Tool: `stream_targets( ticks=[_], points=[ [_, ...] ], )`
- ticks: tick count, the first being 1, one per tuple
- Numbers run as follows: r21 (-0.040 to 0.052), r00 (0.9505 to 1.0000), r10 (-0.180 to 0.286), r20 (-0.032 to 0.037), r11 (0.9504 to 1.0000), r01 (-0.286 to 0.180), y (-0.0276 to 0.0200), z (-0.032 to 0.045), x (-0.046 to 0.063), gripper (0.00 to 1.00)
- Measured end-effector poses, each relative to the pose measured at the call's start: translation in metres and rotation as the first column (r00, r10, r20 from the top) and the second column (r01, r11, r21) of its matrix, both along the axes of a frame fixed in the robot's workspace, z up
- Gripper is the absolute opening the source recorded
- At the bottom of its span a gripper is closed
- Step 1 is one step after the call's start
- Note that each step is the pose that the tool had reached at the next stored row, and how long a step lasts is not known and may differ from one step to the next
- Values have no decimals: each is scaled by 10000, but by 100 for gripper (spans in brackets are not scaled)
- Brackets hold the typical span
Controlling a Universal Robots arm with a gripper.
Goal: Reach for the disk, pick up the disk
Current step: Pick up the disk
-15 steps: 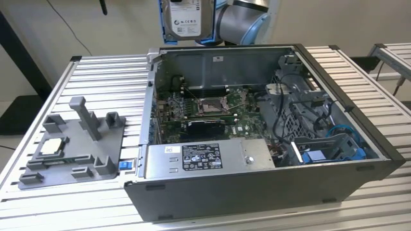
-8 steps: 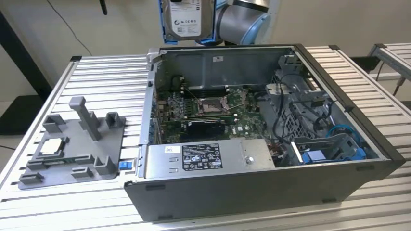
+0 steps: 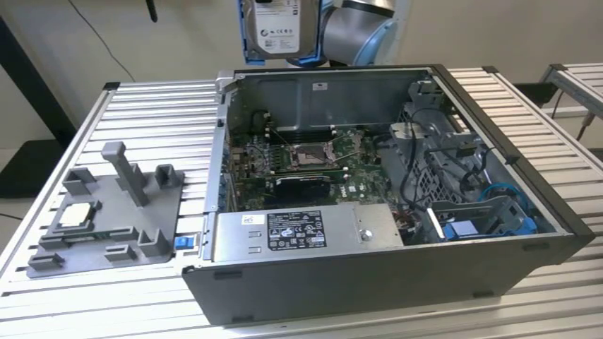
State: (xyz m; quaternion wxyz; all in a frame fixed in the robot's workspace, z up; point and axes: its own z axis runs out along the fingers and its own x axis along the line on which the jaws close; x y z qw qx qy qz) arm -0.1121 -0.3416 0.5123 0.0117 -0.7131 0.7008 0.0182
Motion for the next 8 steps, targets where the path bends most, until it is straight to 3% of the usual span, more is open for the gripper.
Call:
stream_targets(
  ticks=[8],
  points=[
    [0,10000,0,0,10000,0,0,0,320,0]
  ],
)
